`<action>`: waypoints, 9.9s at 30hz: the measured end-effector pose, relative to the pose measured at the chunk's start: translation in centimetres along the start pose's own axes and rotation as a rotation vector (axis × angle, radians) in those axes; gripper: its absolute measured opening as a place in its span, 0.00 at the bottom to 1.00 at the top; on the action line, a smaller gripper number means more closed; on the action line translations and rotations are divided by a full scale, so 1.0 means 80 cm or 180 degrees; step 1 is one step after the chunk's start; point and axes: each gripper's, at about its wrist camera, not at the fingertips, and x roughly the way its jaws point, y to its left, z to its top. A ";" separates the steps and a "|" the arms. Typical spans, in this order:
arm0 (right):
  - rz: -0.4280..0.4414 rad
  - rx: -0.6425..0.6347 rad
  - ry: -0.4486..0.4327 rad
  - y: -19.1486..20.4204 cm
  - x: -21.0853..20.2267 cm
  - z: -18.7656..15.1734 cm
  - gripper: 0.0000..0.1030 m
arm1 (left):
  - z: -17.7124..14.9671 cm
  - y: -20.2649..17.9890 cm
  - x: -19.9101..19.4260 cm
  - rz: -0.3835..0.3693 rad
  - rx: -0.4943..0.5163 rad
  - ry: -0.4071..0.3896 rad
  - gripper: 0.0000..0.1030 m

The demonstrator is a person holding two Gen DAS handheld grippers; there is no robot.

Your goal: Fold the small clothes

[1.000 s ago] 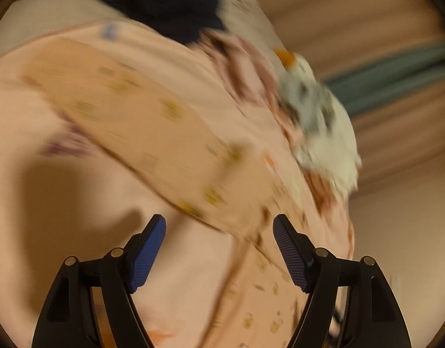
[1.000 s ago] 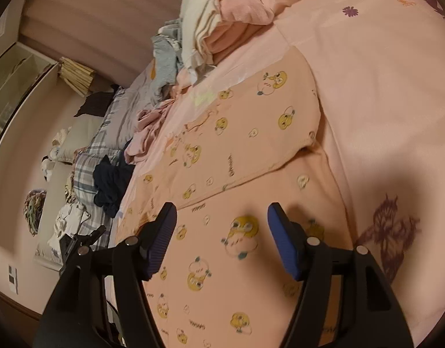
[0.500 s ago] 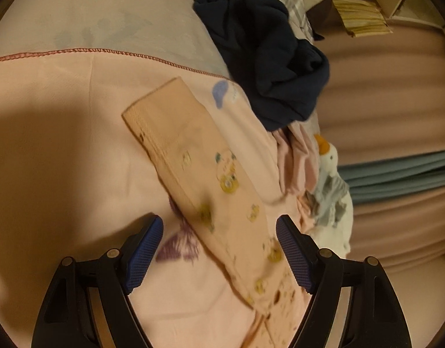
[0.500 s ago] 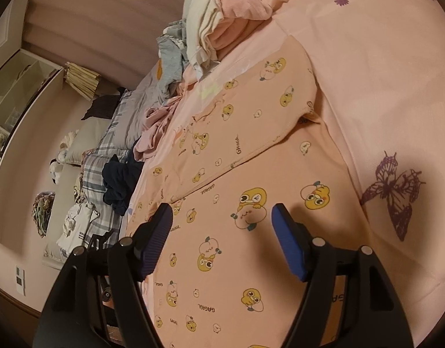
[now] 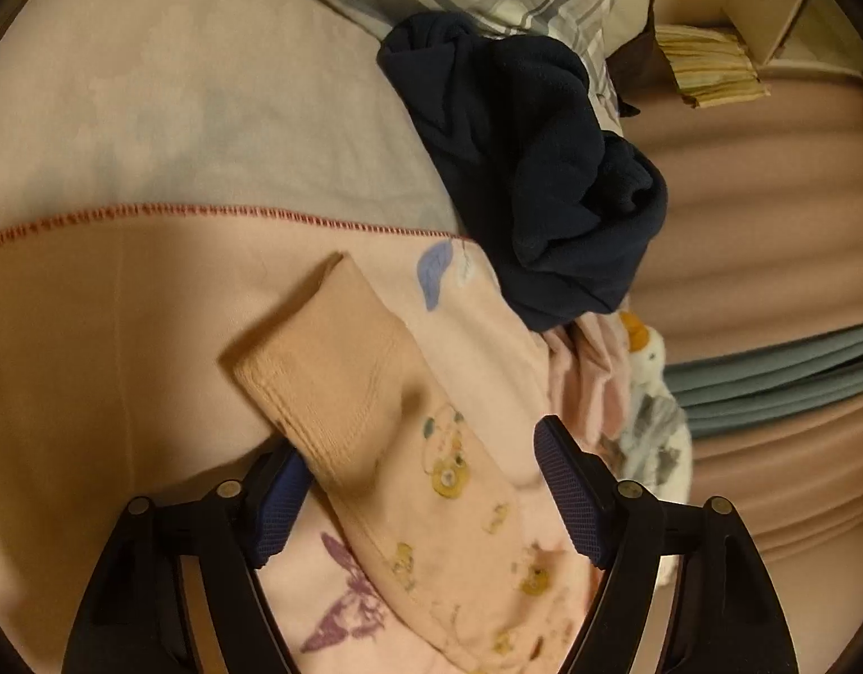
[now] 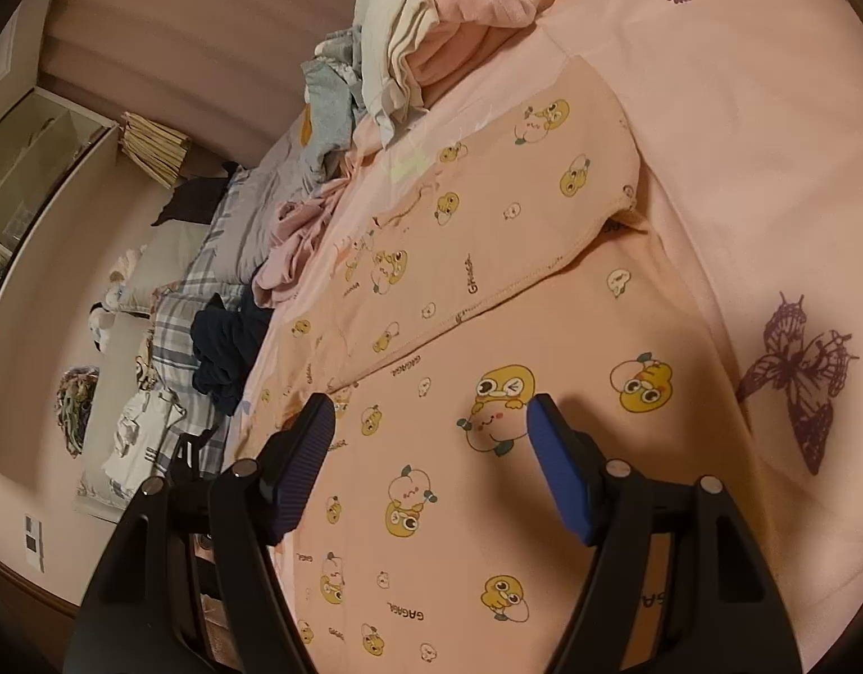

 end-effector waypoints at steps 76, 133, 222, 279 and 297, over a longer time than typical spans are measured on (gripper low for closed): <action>0.0175 0.0230 -0.0215 -0.055 -0.070 -0.001 0.71 | -0.476 -0.286 0.066 0.0119 0.3308 0.1622 0.63; -0.1299 -0.0866 -0.0414 -0.014 -0.008 0.157 0.26 | -0.341 -0.225 0.063 0.0141 0.2983 0.1359 0.63; -0.0104 -0.0237 0.0518 -0.089 -0.095 -0.108 0.14 | -0.365 -0.043 -0.063 -0.0205 0.2038 0.2298 0.12; 0.1199 -0.0481 -0.0457 -0.004 -0.239 -0.117 0.04 | -0.345 -0.134 -0.216 -0.1944 0.1986 0.1836 0.00; 0.1090 -0.0244 -0.0428 0.005 -0.175 -0.012 0.07 | -0.297 -0.171 -0.098 -0.1324 0.1724 0.1878 0.00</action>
